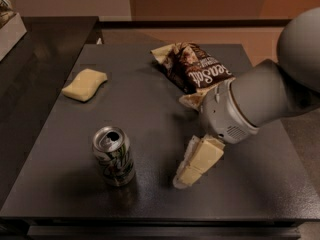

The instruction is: Move 7up can near brown chip bag

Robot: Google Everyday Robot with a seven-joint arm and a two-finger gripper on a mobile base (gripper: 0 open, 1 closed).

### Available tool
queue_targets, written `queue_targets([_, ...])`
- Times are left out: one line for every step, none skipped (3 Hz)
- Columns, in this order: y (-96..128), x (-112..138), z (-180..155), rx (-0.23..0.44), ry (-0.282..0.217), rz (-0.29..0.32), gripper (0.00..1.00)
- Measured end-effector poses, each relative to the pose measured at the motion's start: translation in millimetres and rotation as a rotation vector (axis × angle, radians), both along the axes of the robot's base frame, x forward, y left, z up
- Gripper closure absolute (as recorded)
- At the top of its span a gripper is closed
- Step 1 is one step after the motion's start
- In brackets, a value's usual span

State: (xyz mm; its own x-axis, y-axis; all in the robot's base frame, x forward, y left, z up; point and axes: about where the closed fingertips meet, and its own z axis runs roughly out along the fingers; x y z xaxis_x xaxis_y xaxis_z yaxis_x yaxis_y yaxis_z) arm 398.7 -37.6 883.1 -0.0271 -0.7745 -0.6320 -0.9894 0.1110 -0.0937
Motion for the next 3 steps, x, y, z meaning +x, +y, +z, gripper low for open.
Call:
queue_targets([29, -4, -11, 0.118, 0.005, -0.015, 0.0])
queue_targets([57, -8, -14, 0.196, 0.006, -0.001, 0.0])
queue_targets([86, -11, -11, 0.247, 0.008, 0.031, 0.0])
